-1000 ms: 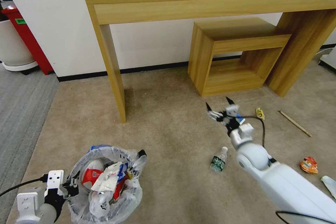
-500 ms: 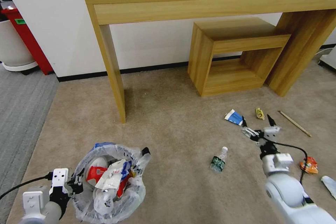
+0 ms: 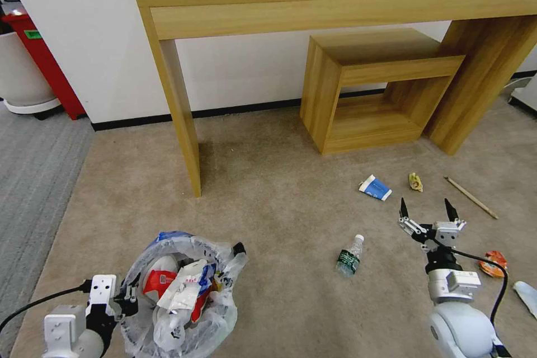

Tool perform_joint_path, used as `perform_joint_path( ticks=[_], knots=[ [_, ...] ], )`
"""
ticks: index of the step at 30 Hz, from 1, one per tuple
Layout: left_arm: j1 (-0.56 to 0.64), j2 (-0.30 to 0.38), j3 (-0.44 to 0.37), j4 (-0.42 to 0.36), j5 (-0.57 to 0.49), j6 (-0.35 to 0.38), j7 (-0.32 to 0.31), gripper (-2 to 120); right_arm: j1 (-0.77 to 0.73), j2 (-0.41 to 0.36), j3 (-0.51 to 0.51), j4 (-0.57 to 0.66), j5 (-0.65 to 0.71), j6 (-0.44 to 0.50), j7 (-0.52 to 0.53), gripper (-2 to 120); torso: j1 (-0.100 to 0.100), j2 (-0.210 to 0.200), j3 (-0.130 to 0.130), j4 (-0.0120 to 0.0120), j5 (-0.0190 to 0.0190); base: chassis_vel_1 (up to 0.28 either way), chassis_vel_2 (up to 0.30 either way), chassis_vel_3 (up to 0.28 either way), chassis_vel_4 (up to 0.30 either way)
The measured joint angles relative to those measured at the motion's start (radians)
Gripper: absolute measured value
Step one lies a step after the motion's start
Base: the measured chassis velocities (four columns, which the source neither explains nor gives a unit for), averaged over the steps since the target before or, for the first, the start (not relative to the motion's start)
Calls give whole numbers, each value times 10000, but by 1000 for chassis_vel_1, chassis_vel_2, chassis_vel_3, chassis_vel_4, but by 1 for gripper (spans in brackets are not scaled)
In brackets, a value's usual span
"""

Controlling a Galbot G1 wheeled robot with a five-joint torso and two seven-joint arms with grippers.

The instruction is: Pick up the trash bin and place the garbage on the floor into it.

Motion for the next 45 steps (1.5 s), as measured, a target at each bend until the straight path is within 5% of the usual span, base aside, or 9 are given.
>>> perform_joint_path(
  ticks=[8,14,22,29,32,38,45],
  knots=[
    [185,-238,130,-110,399,-101,100,0,-411,414,308,208,-37,117,-12,100,0,0,0,-1,1,0,0,0,0],
    [215,-294,138,-199,406,-82,102,0,-324,-41,331,87,259,16,228,100,0,0,0,-2,1,0,0,0,0],
    [330,-271,86,-218,537,-8,129,0,964,-784,-816,-1002,766,-675,1841,100,1,0,1,1,3,0,0,0,0],
    [421,-253,28,-102,591,-11,123,0,2439,-1407,-1919,-2083,2876,-2260,2118,100,2,0,1,0,4,0,0,0,0],
    [440,-300,23,25,612,-22,94,0,3058,-1686,-2480,-2481,4168,-3755,1971,100,2,0,2,-1,0,0,0,0,0],
    [444,-307,-82,214,548,-61,-12,0,3974,-1806,-3584,-3352,4739,-5380,1846,100,2,0,1,-1,1,0,0,0,0],
    [340,-376,-24,456,504,-77,-122,0,4976,-1182,-4688,-4178,4753,-6043,1782,100,2,0,1,-1,-1,0,0,0,0]
  ],
)
